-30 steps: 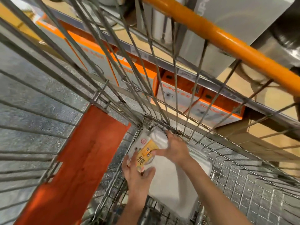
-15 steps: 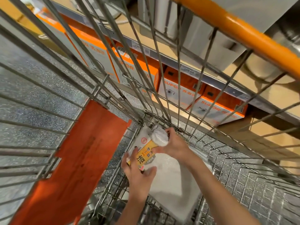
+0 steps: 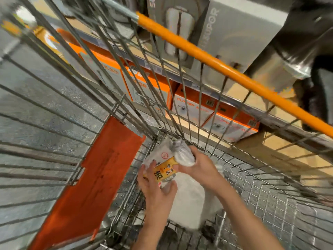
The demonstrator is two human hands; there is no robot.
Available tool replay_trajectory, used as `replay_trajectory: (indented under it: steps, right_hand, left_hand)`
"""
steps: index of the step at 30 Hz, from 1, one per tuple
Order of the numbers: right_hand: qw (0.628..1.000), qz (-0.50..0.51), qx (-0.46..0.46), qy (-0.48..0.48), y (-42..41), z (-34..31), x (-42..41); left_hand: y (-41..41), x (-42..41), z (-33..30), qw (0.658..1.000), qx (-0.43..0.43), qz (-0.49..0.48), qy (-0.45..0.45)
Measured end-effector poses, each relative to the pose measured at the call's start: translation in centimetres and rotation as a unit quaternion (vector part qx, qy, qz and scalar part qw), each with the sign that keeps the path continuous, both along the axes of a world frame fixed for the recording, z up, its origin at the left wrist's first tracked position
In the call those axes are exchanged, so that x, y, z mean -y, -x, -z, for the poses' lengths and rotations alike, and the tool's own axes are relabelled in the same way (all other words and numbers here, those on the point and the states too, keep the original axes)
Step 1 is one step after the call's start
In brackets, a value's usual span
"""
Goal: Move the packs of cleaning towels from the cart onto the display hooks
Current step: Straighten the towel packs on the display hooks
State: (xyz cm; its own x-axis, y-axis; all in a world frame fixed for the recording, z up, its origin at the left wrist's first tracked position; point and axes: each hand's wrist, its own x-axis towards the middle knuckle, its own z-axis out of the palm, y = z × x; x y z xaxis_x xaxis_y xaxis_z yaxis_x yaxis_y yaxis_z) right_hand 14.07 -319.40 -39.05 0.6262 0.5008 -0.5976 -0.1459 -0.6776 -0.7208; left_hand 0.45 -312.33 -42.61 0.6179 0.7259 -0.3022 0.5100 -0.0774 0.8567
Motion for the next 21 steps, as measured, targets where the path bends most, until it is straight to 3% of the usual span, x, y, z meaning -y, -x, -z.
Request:
replay_trajectory:
  steps: [7, 12, 15, 18, 21]
  right_hand:
    - [0.993, 0.092, 0.053, -0.055, 0.8, -10.2, 1.7]
    - [0.987, 0.106, 0.086, -0.084, 1.2, -19.7, 1.9]
    - [0.977, 0.12, 0.105, -0.142, 1.7, -25.4, 1.9]
    - [0.968, 0.119, 0.122, -0.182, 2.4, -31.2, 1.9]
    - [0.955, 0.123, 0.133, -0.236, 3.3, -36.9, 2.0]
  left_hand:
    - [-0.4, -0.3, -10.6, 0.996, 0.075, 0.036, -0.03]
    - [-0.2, -0.9, -19.6, 0.981, 0.147, 0.064, -0.113]
    - [0.0, -1.8, -24.1, 0.967, 0.187, 0.071, -0.159]
    - [0.7, -2.7, -28.3, 0.949, 0.265, 0.087, -0.147]
    - [0.8, -3.8, -33.9, 0.94, 0.282, 0.101, -0.16]
